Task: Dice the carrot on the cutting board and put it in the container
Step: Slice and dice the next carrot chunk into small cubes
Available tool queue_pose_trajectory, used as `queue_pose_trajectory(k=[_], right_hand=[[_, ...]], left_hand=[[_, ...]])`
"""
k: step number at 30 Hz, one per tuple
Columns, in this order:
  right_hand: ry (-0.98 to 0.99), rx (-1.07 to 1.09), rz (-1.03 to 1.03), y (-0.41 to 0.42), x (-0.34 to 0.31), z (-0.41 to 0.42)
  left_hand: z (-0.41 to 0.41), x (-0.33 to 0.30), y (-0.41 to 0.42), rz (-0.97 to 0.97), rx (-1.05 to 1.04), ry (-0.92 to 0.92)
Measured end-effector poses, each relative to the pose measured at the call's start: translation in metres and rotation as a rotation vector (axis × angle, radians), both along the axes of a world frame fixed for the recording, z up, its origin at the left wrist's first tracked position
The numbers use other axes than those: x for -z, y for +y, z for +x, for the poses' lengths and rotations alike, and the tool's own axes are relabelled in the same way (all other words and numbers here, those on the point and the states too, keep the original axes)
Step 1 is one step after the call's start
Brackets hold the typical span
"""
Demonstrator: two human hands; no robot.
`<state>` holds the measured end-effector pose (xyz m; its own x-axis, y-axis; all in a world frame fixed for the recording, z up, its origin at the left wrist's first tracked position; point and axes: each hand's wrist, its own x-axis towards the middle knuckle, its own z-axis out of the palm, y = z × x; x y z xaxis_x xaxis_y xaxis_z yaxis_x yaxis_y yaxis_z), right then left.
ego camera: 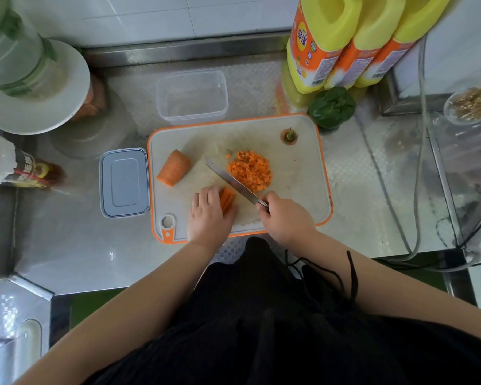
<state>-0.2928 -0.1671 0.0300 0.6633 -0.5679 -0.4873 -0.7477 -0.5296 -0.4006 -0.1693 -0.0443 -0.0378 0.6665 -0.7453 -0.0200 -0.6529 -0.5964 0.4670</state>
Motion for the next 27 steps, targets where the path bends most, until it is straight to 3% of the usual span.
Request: queue_pose_trajectory(k=[13,21,27], right_hand=[[0.086,-0.164,-0.078,-0.001,-0.008,0.004],[0.262,-0.159,-0.083,0.004,0.001,0.023],[0.177,-0.072,0.033,0.001,0.011,0.018]], left_hand=[[0.009,0.005,0.001,-0.174,0.057,0.054],[0.019,0.014,0.0,-0.22,0.095,0.116],[0.019,0.016,0.001,-0.25,0.138,0.054]])
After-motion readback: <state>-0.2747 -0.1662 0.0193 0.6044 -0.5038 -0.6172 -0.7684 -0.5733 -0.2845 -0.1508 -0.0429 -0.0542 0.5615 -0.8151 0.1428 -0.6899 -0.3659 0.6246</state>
